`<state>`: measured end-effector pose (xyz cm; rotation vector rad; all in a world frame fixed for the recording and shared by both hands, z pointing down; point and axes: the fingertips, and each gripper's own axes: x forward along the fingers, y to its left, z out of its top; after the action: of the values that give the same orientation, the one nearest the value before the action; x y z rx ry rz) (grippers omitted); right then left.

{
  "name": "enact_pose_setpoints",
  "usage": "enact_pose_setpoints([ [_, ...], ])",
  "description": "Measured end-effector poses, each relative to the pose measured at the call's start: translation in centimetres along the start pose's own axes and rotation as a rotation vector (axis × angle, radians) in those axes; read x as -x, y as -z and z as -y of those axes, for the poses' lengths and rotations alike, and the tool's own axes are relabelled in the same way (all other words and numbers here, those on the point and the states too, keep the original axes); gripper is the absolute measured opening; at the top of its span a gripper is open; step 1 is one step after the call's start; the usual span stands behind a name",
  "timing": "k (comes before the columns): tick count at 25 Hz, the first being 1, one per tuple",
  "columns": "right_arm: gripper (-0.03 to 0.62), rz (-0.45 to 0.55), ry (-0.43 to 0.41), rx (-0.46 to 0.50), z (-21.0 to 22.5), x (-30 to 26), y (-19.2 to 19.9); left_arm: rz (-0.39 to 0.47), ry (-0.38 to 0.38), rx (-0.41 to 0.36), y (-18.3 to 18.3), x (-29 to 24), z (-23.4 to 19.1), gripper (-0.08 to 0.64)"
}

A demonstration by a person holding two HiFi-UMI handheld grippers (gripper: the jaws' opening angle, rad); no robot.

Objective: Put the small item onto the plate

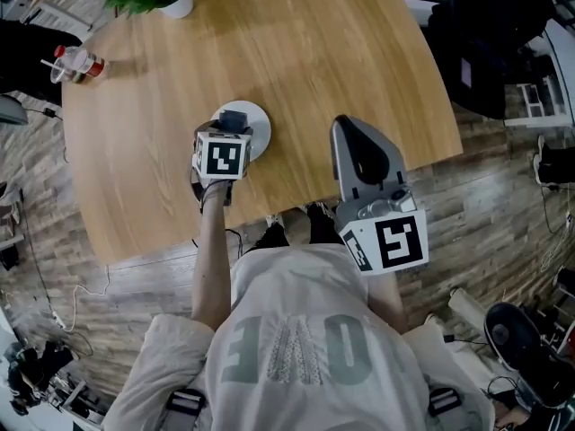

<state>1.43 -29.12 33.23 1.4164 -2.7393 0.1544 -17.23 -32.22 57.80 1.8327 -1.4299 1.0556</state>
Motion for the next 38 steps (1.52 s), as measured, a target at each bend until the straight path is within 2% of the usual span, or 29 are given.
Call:
enact_pose_setpoints([
  [5,0.018,-0.007,-0.009,0.011,-0.3,-0.1,0.1,-0.025,0.0,-0.006,0.3,-0.8,0.0,0.31],
  [10,0.018,-0.014,-0.025,0.023,-0.9,0.0,0.2,-0.014,0.007,0.005,-0.2,-1.3,-0.2,0.31],
  [14,0.018,-0.02,-0.03,0.03,-1.4,-0.2,0.2,-0.051,0.023,0.012,0.7,-2.0,-0.3,0.299],
  [24,0.018,-0.014,-0.031,0.053,-1.8,-0.2,-0.3,-0.015,0.028,0.034,0.6,-2.0,-0.1,0.298],
  [33,0.018,-0.009,-0.028,0.065,-1.8,0.0,-0.5,0.059,0.023,0.037,-0.3,-1.8,0.4,0.302],
  [38,0.018,0.013,-0.047,0.071,-2.2,-0.4,-1.3,0.19,-0.023,0.064,-3.6,1.0,-0.5,0.341],
])
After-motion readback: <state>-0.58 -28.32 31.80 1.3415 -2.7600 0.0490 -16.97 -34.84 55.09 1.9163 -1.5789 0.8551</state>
